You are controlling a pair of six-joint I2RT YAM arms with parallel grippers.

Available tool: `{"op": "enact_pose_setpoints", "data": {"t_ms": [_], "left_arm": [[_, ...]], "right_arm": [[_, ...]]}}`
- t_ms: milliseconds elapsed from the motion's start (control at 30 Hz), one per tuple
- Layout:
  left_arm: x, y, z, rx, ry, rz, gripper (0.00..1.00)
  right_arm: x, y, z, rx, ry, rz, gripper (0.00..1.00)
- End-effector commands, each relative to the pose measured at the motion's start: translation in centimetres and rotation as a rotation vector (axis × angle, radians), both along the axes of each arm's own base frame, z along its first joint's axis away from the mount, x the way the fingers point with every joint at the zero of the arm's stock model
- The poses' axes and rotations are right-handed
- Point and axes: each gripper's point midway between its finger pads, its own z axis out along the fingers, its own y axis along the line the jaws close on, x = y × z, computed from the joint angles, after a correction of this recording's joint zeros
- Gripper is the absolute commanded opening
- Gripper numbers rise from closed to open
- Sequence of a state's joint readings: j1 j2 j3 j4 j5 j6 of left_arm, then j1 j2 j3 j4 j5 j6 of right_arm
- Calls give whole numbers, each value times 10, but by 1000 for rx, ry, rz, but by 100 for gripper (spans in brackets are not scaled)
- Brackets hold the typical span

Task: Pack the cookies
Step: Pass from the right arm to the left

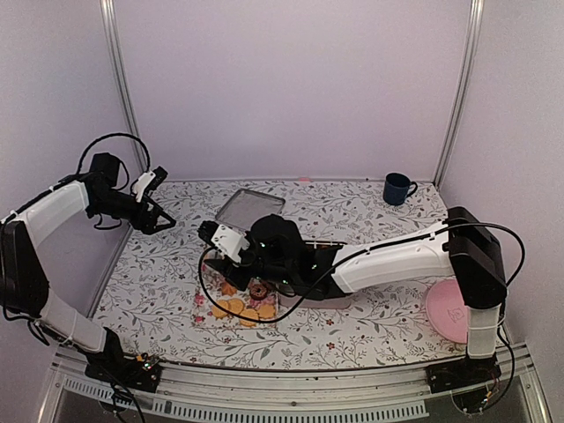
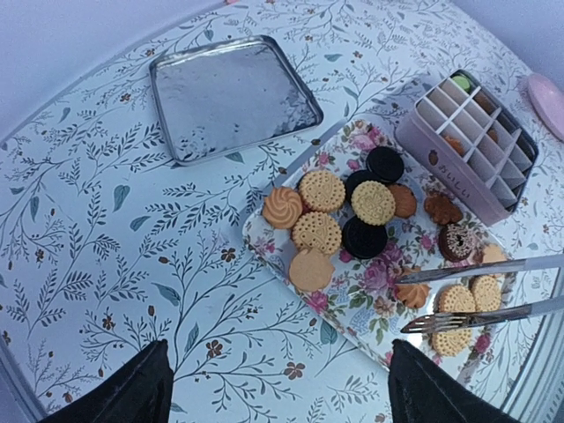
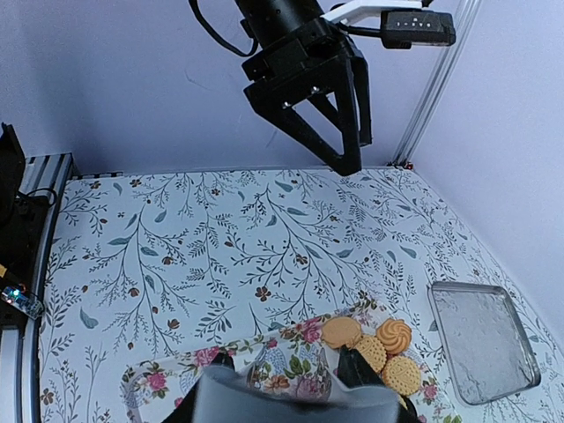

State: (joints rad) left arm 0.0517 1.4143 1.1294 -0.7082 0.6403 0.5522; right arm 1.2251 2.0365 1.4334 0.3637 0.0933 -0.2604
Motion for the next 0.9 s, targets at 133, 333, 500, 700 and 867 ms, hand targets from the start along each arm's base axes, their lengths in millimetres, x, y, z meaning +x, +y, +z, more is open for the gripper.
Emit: {"op": "enact_pose_setpoints", "data": {"t_ms": [133, 333, 500, 700, 867], "left_arm": [[-1, 2, 9, -17, -24, -2, 85], [1, -1, 15, -30, -26, -12, 85], [2, -1, 16, -31, -26, -12, 85], [2, 0, 16, -34, -22, -8, 85], [4, -1, 16, -37, -17, -6, 85]], "right_arm": [[1, -2, -13, -15, 15, -16, 39], [-2, -9, -24, -33, 43, -24, 39], [-2, -15, -32, -45, 63, -37, 39], [-1, -23, -34, -57, 60, -59, 39], [-1, -32, -32, -69, 61, -76, 40]]}}
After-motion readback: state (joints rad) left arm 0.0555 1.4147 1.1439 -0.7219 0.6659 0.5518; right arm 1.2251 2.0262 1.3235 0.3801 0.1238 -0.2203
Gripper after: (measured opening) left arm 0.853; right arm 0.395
